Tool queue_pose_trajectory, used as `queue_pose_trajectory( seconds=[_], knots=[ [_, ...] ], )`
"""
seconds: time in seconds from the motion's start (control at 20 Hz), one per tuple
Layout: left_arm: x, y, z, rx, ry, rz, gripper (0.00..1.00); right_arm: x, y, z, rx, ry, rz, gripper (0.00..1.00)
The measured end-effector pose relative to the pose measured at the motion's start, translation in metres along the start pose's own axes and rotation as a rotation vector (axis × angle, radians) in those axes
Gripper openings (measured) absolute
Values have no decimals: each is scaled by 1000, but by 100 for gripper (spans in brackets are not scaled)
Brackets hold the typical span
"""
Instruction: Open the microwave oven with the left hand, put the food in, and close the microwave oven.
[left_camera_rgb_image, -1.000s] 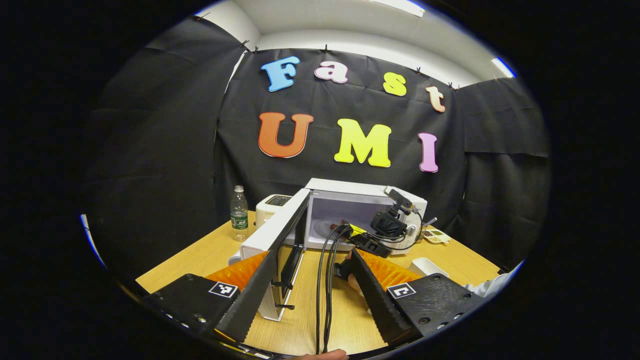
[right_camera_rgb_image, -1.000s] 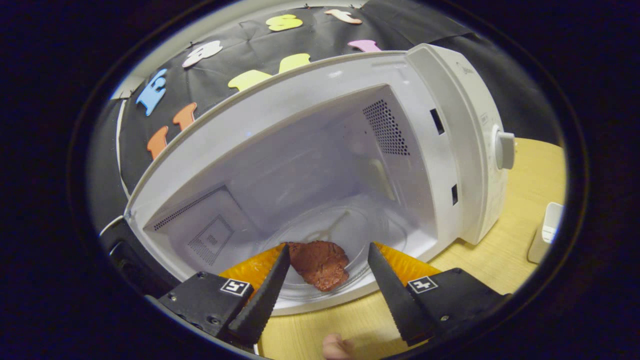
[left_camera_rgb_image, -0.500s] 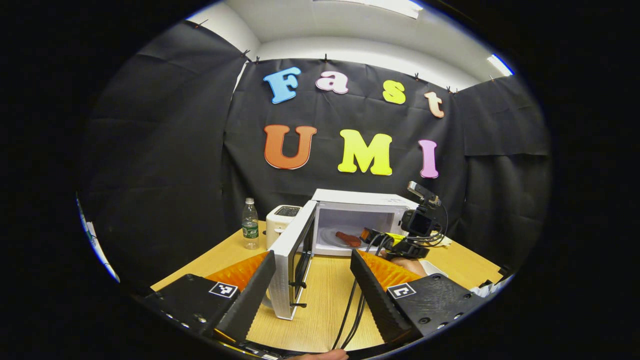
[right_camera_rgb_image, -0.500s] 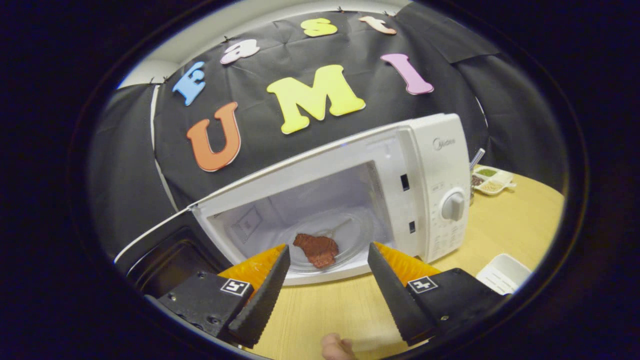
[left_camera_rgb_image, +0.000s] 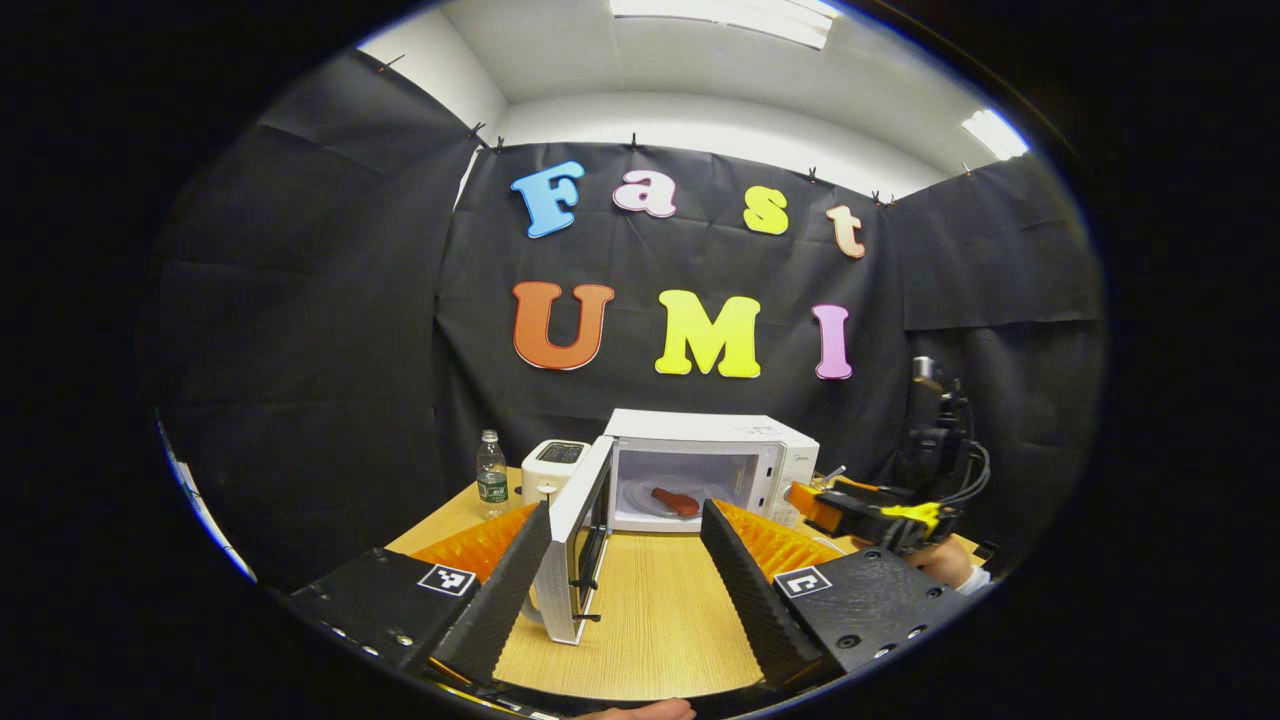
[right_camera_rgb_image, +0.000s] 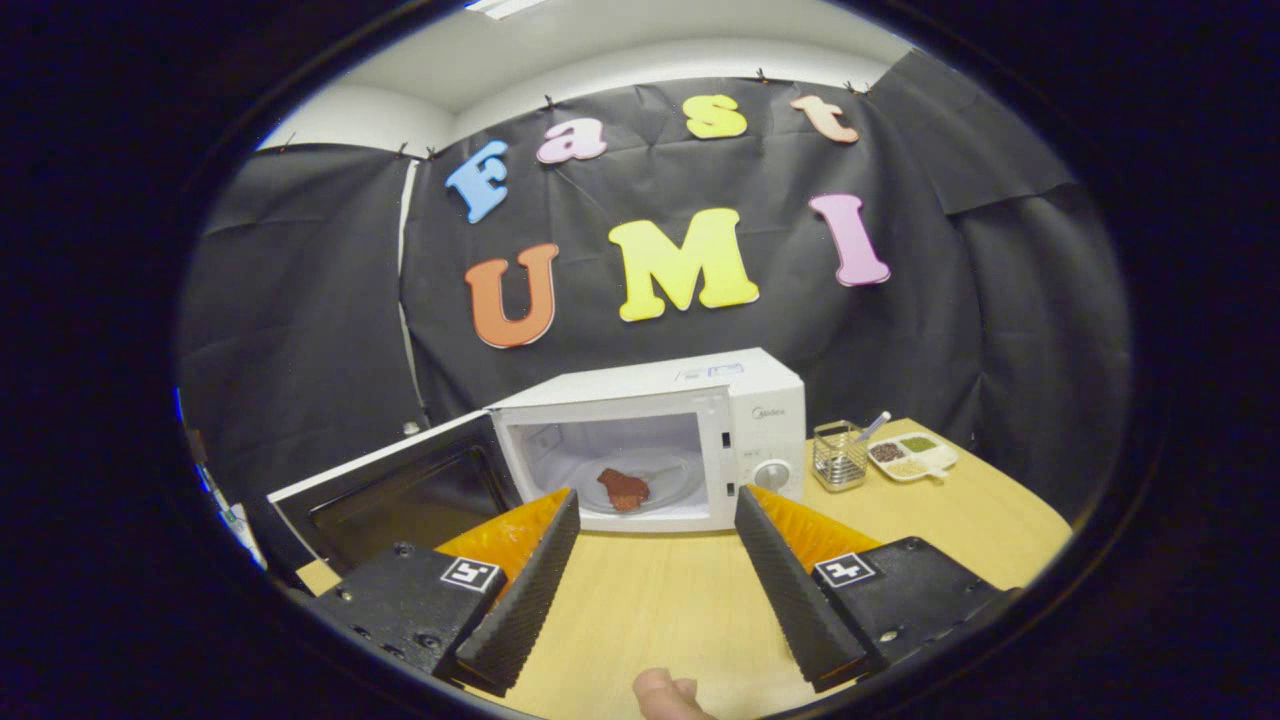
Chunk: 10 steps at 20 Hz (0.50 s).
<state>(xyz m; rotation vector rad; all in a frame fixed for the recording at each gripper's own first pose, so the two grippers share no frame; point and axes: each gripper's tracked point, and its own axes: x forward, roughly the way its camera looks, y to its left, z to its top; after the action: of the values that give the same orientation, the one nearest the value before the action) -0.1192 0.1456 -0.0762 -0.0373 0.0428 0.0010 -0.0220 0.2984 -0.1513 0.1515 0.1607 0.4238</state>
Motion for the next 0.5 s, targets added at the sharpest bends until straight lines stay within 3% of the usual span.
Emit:
queue_pose_trajectory(
  seconds=[0.1, 0.15, 0.2, 0.25, 0.4, 0.5],
  knots=[
    [1, 1, 4, 16, -10, -9, 92, -47, -17, 17, -26, -38, -2, 99],
    [0, 8, 5, 26, -18, 6, 82, -70, -24, 25, -27, -61, -4, 99],
    [0, 18, 8, 34, -35, 39, 93, -91, -32, 31, -27, -80, -8, 99],
    [-4, 29, 5, 45, -42, 63, 95, -109, -40, 37, -32, -100, -11, 99],
    [-2, 46, -4, 66, -43, 90, 72, -144, -60, 44, -73, -132, -19, 99],
    [-2, 58, -10, 60, -34, 116, 41, -152, -71, 36, -98, -113, -26, 99]
  ],
)
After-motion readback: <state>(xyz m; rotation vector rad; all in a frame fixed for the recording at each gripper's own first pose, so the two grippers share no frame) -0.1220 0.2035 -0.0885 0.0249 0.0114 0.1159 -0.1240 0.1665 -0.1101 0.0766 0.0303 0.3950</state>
